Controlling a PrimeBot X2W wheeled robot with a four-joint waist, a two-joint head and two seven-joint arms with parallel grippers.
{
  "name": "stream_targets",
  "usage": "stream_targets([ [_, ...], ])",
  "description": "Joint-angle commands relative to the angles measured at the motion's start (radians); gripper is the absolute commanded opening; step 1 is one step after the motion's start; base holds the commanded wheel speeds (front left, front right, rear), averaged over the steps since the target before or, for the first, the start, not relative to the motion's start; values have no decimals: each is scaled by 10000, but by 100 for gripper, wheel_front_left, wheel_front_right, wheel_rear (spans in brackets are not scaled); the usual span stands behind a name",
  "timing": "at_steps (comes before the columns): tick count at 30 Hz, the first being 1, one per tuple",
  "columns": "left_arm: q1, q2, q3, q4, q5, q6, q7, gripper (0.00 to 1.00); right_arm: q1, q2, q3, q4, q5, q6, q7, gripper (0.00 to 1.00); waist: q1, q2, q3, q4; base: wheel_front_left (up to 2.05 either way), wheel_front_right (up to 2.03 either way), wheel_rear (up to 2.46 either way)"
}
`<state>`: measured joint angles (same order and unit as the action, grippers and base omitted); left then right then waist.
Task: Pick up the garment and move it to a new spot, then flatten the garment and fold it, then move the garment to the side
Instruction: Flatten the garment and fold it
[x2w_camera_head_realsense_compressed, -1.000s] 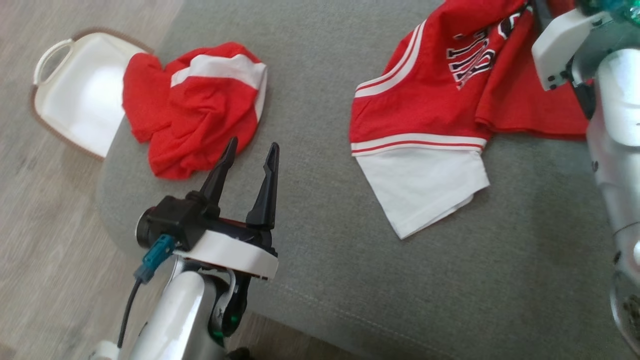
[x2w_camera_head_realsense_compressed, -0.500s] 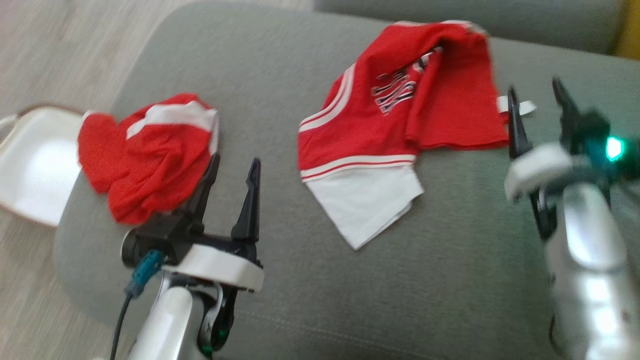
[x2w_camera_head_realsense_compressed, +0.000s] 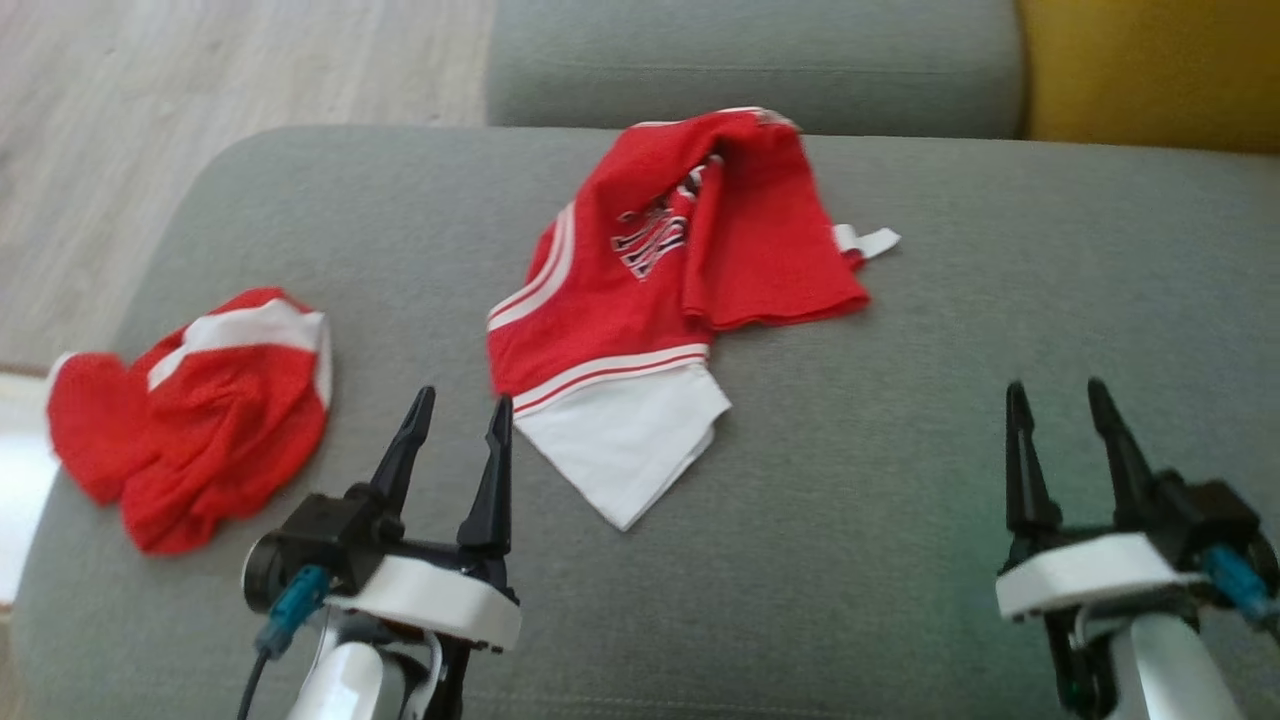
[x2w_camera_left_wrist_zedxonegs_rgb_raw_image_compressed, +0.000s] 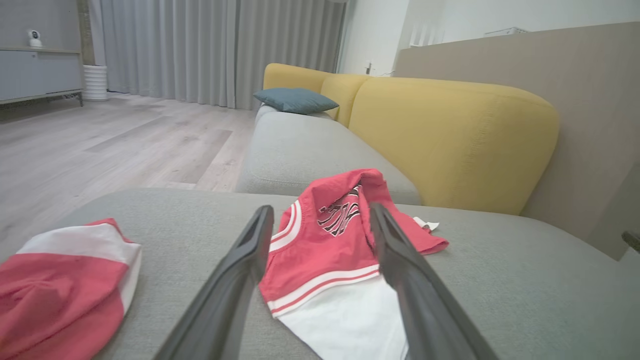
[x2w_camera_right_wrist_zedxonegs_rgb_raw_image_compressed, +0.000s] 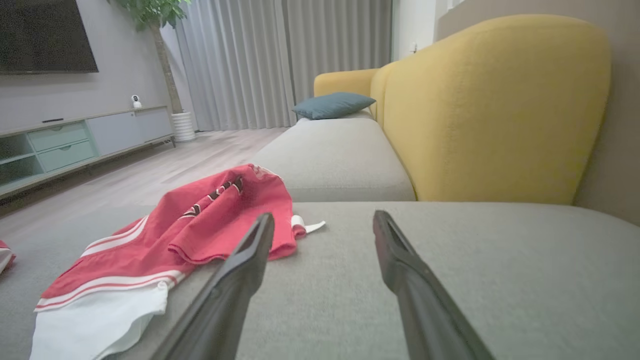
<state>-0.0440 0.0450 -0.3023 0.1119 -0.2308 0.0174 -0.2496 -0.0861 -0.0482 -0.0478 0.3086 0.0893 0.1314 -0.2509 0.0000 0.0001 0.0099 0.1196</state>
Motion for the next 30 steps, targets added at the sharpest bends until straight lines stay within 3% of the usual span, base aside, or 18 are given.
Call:
stream_targets([
  [1,-341,53,434,-333,76,0,-122,100,-309,-22,260,-398,57,-7,-106,100,0,-1,-40,-157,0,0,0],
  [9,-330,53,667,-317,224,-174,-122,100,29,-21,275,-754,280,-7,-107,100,0,-1,246,-250,0,0,0],
  [15,-699,53,512,-318,374,-376,-122,100,-688,-21,453,-227,257,-7,-103,100,0,-1,926,63,0,0,0],
  [21,-1155,53,266,-334,373,-542,-122,100,-2456,-21,461,1272,764,-7,248,100,0,-1,1963,702,0,0,0],
  [30,-1693,53,32,-285,212,-627,-122,100,-5292,-20,-185,4603,1210,-7,459,100,0,-1,2988,1686,0,0,0],
])
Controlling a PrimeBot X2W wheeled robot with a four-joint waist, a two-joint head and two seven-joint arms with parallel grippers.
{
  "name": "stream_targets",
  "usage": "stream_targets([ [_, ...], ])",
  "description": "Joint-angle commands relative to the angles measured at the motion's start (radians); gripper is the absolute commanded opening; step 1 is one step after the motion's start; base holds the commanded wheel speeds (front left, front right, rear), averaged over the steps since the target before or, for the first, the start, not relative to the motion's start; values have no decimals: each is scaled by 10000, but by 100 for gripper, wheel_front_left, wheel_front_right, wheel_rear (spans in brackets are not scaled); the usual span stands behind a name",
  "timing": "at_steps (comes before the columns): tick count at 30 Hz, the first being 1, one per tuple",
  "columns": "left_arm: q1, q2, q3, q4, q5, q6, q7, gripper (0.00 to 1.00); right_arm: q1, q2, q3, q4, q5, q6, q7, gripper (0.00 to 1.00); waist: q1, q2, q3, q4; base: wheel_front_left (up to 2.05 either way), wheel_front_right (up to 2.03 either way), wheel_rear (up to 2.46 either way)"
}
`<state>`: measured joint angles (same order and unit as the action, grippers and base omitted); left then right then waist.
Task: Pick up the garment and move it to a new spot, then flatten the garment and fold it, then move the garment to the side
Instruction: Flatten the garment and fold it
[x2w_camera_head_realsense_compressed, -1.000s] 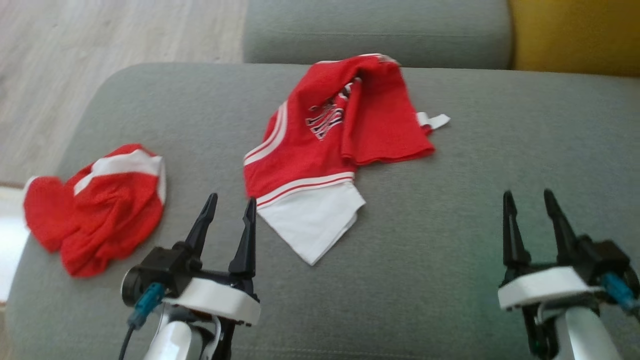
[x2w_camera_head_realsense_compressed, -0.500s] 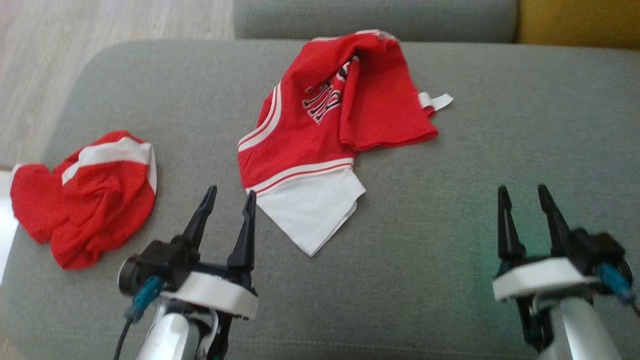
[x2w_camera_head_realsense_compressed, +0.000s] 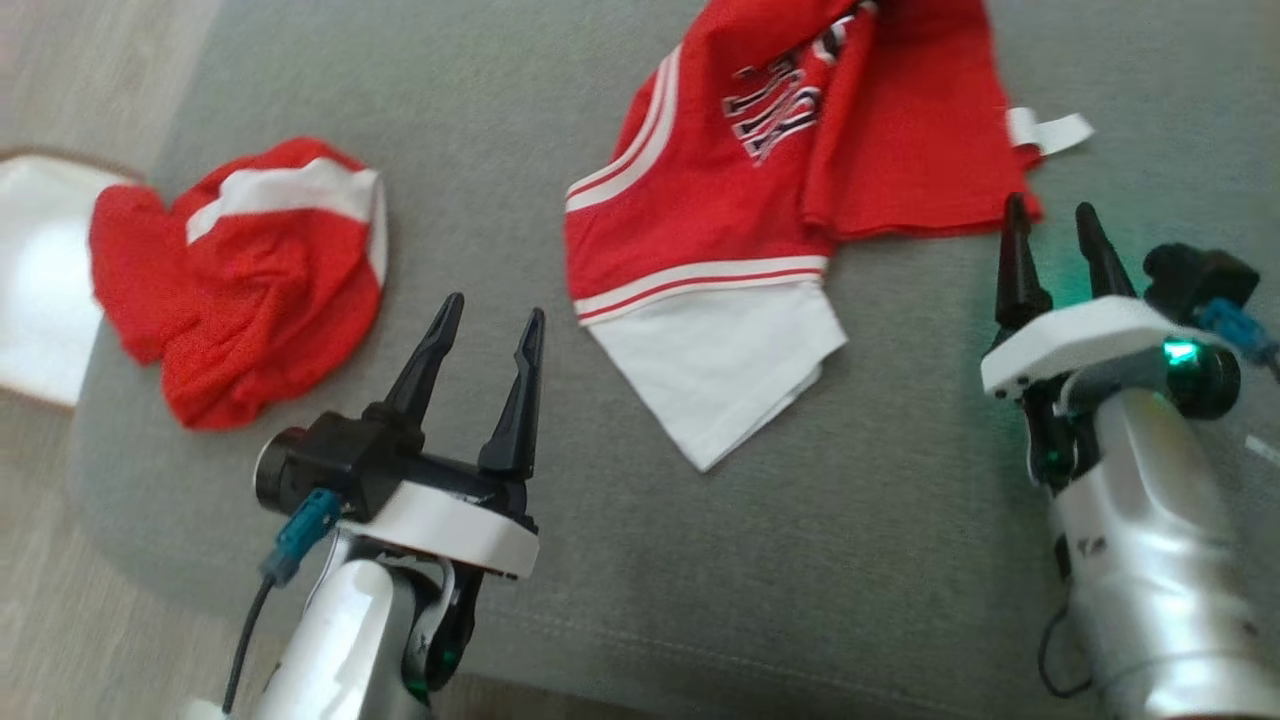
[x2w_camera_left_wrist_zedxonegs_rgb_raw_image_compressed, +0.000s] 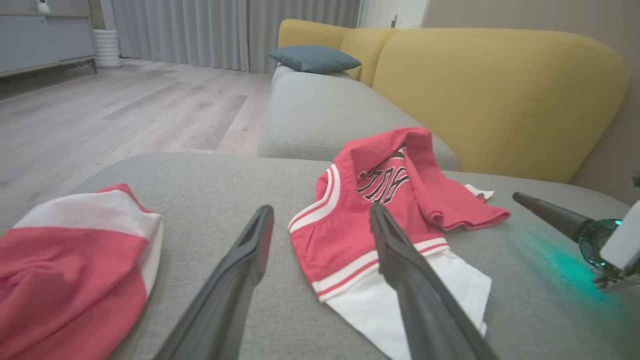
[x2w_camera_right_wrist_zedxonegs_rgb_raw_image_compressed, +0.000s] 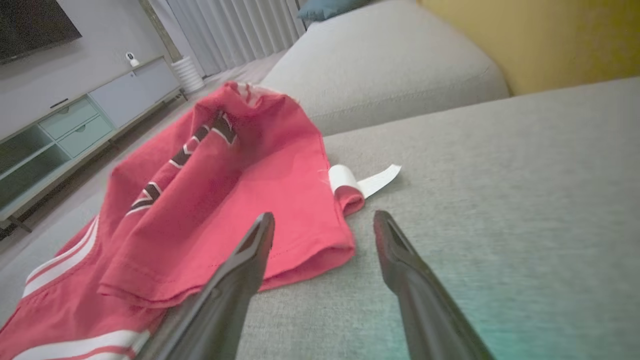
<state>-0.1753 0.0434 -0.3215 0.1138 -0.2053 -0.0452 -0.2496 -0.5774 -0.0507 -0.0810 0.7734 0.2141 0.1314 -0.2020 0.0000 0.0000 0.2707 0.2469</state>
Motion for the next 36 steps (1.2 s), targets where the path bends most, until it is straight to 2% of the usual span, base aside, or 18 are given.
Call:
stream_targets([
  [1,-414,68,208,-301,-77,9,-122,100,-623,5,16,334,-87,-7,-37,100,0,0,437,500,0,0,0],
  [10,-556,68,143,-303,-203,94,-122,100,-2160,5,-1172,2944,-1253,-7,-374,100,0,0,643,823,0,0,0],
  [11,-559,68,146,-289,-194,103,-122,100,-2278,5,-1205,3144,-1289,-7,-417,38,0,0,616,810,0,0,0],
  [12,-558,68,156,-271,-184,116,-122,100,-2380,5,-1206,3312,-1288,-7,-461,0,0,0,572,781,0,0,0],
  [18,-479,68,203,-183,-126,147,-122,100,-2429,5,-945,3712,-1086,-7,-584,0,0,0,120,501,0,0,0],
  [22,-321,68,228,-131,-80,171,-122,100,-1973,5,-507,3053,-656,-7,-593,0,0,0,-417,146,0,0,0],
  [25,-144,68,205,-100,-60,229,-122,100,-1354,5,-147,2195,-505,-7,-595,0,0,0,-897,-138,0,0,0],
  [29,164,68,184,-89,-52,357,-122,100,-400,5,-87,865,-964,-7,-596,0,0,0,-1468,-470,0,0,0],
  [32,370,68,156,-132,-48,437,-122,100,55,5,-481,-105,-1649,-7,-586,0,0,0,-1695,-603,0,0,0],
  [33,424,68,101,-170,-57,466,-122,100,130,4,-862,-897,-2271,-7,-316,0,0,0,-1729,-605,0,0,0],
  [36,426,68,2,-242,-110,488,-122,100,0,-144,-1355,-2357,-3130,-7,415,0,0,0,-1680,-508,0,0,0],
])
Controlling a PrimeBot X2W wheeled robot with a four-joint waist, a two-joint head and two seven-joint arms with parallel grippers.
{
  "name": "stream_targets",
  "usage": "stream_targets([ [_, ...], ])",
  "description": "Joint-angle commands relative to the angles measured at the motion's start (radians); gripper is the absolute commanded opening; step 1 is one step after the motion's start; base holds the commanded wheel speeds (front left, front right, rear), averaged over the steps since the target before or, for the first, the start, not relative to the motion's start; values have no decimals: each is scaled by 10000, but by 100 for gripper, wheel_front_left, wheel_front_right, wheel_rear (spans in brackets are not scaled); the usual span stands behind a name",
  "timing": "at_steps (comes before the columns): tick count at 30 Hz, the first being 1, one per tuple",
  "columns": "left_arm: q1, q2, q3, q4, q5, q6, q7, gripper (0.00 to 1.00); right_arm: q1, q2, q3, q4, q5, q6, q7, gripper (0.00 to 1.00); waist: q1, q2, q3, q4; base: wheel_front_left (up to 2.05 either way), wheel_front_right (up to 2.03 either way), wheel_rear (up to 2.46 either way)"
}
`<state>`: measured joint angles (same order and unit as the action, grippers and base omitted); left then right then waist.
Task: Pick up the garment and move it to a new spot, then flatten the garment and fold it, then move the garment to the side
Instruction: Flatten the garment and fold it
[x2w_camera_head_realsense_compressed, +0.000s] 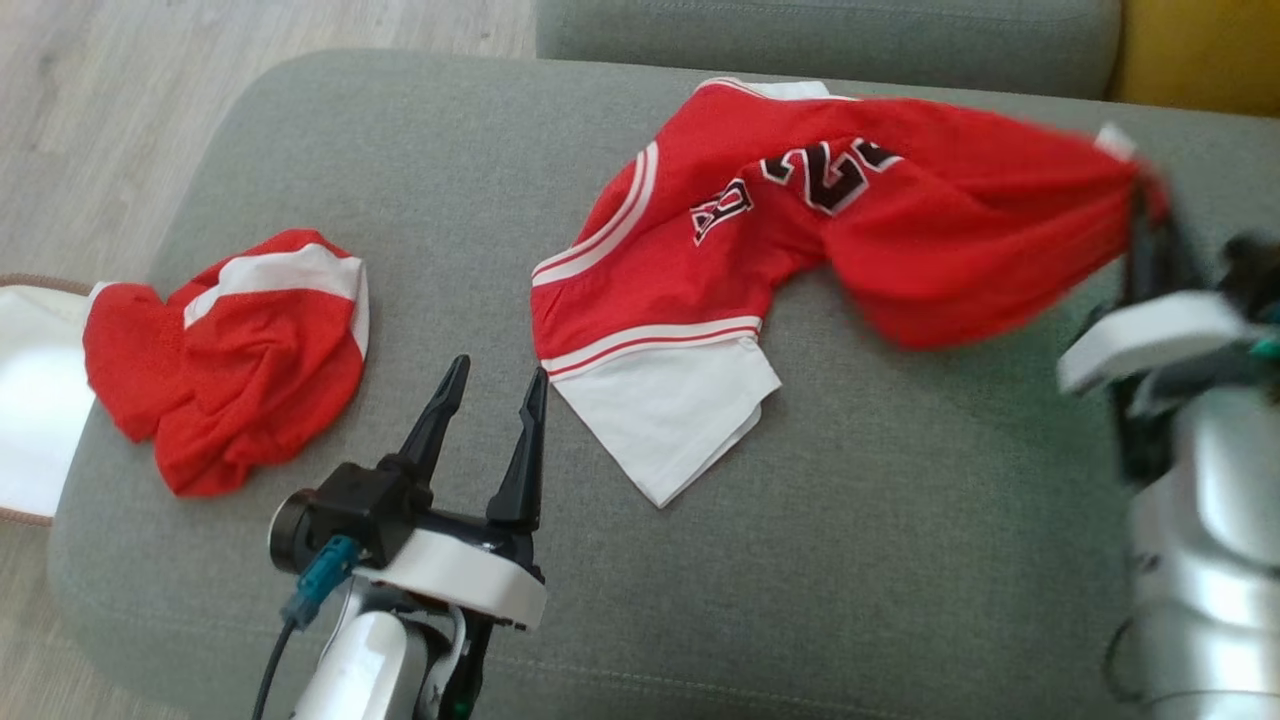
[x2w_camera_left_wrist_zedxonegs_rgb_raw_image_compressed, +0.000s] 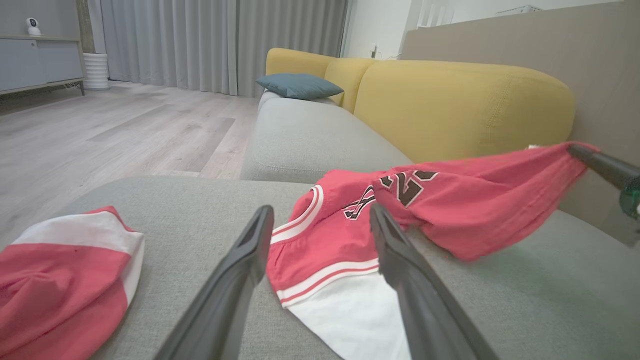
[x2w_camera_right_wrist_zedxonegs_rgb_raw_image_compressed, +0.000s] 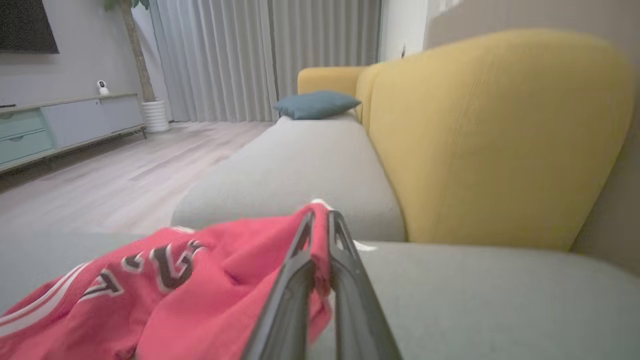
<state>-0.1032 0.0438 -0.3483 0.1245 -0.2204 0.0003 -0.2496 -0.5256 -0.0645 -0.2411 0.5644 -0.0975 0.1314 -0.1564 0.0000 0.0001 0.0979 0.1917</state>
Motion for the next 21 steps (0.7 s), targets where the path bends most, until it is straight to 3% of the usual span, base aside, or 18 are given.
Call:
stream_targets([
  [1,-305,64,244,-372,21,37,-122,100,-611,-137,162,-780,-282,-7,228,0,0,-1,92,98,0,0,0],
  [6,-380,64,195,-406,-67,45,-122,100,-1211,-845,77,-2951,-1004,-7,1563,0,0,-1,405,443,0,0,0],
  [10,-547,64,182,-440,-150,-4,-122,100,-1827,-1418,134,-3543,-1205,-7,2441,0,0,-1,791,767,0,0,0],
  [16,-892,64,108,-504,-277,-88,-122,100,-2994,-1908,423,-2397,-1713,-7,2801,0,0,-1,1541,1210,0,0,0],
  [21,-1189,64,65,-510,-336,-212,-122,100,-4403,-1986,391,-832,-2521,-7,2305,0,0,-1,2154,1481,0,0,0],
])
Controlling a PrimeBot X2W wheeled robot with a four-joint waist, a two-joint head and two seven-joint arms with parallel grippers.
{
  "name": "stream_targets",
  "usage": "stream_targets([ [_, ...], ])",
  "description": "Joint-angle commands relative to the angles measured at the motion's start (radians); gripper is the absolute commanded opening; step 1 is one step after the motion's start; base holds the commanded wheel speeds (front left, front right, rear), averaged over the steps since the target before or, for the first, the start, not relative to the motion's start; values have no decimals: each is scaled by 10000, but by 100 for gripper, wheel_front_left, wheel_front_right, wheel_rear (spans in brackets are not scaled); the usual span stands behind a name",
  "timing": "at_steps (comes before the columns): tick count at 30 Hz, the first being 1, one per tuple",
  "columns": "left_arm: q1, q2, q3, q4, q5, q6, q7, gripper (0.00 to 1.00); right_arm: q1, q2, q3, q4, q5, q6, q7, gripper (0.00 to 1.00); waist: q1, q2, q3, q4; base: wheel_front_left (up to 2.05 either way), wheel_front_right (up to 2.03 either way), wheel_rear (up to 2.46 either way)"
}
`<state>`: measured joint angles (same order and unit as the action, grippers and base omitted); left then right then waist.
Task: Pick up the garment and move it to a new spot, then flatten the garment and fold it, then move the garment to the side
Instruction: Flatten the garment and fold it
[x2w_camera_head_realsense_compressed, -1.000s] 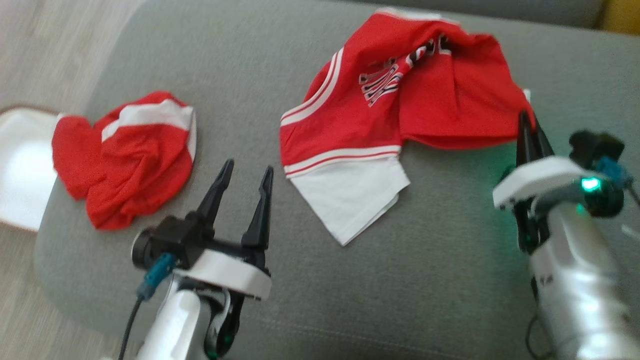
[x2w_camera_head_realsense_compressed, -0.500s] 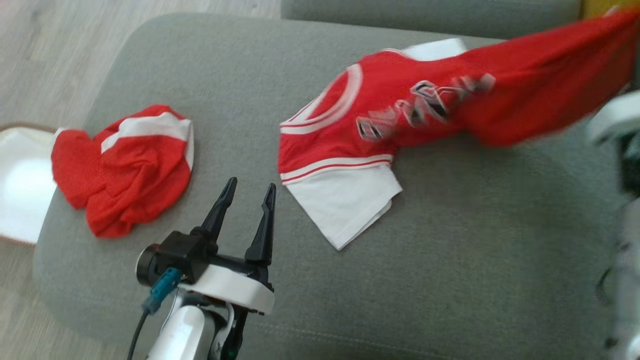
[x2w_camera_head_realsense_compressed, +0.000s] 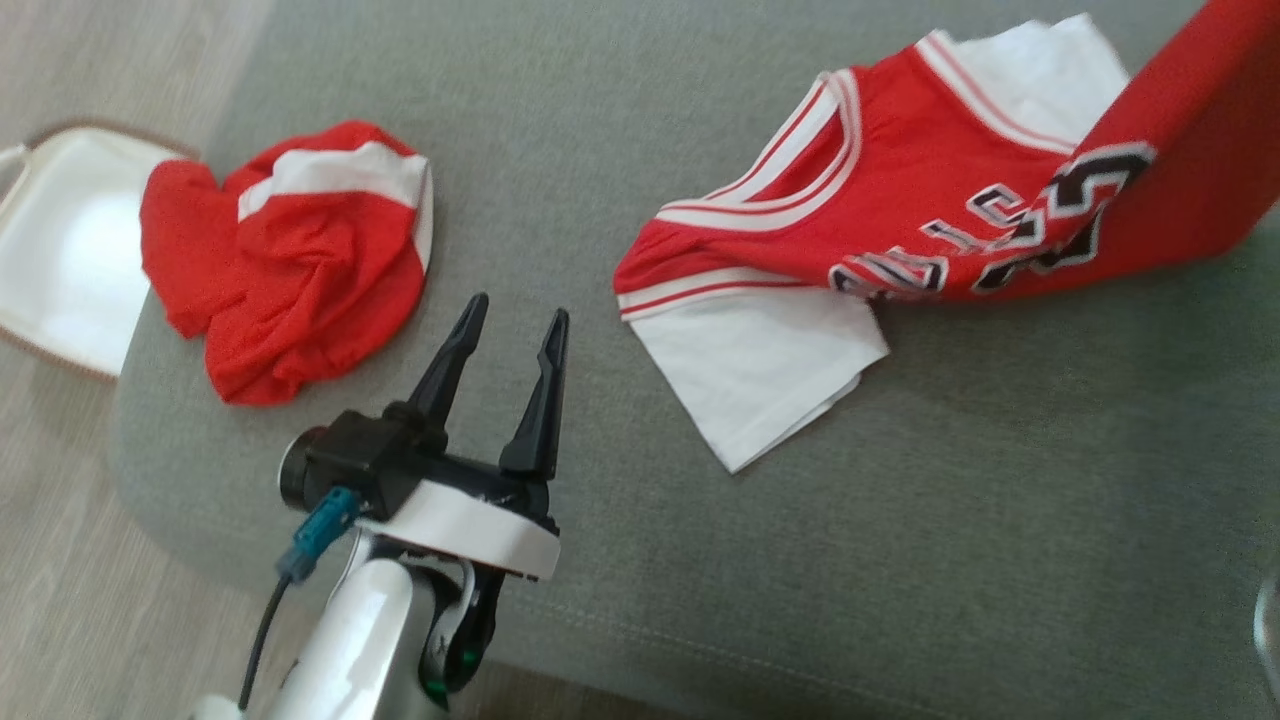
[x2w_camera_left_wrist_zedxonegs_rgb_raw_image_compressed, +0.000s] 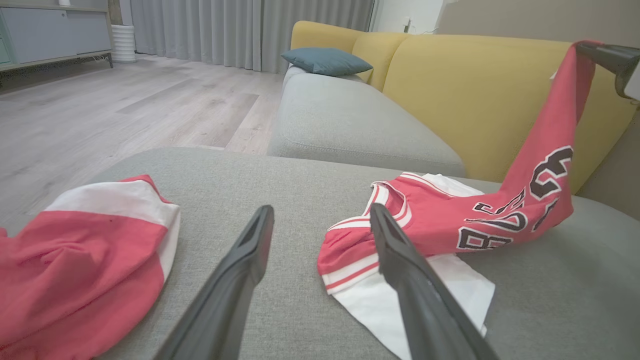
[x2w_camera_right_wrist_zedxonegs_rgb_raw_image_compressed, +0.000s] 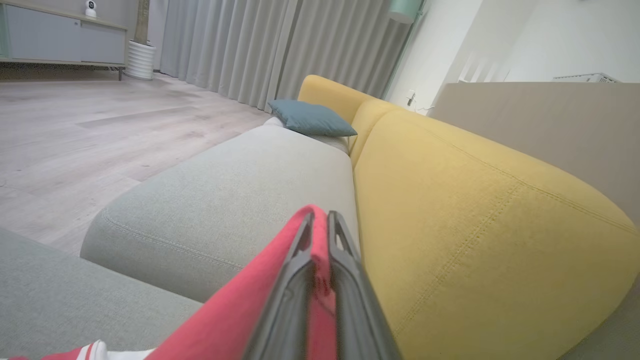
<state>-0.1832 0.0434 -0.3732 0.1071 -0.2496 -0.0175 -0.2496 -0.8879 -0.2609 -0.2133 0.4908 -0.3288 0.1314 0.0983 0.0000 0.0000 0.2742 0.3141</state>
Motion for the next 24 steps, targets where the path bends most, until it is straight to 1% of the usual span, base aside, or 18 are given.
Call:
stream_targets([
  [1,-437,68,312,-341,-64,-50,-122,100,-1064,23,62,185,-390,-7,-397,0,0,0,490,295,0,0,0],
  [4,-511,68,311,-346,-97,-69,-122,100,-1604,189,-254,651,-735,-7,-782,0,0,0,655,334,0,0,0],
  [8,-618,68,222,-333,-133,-86,-122,100,-2303,611,-1394,1328,-1571,-7,-1561,0,0,0,832,330,0,0,0],
  [9,-636,68,190,-328,-138,-84,-122,100,-2365,737,-1702,1496,-1809,-7,-1702,15,0,0,842,315,0,0,0],
  [10,-648,68,166,-322,-142,-83,-122,100,-2376,867,-1947,1695,-2060,-7,-1785,100,0,0,837,293,0,0,0],
  [13,-642,68,141,-303,-144,-51,-122,100,-2291,1201,-2440,2291,-2542,-7,-2075,100,0,0,731,157,0,0,0],
  [17,-561,68,188,-270,-72,-29,-122,100,-1993,1434,-2866,2897,-2825,-7,-2529,100,0,0,472,-131,0,0,0],
  [21,-432,68,258,-228,25,-32,-122,100,-1555,1670,-3185,3334,-2778,-7,-3018,100,0,0,27,-500,0,0,0],
  [24,-281,68,291,-189,103,-11,-122,100,-1099,1868,-3259,3531,-2473,-7,-3325,100,0,0,-424,-831,0,0,0],
])
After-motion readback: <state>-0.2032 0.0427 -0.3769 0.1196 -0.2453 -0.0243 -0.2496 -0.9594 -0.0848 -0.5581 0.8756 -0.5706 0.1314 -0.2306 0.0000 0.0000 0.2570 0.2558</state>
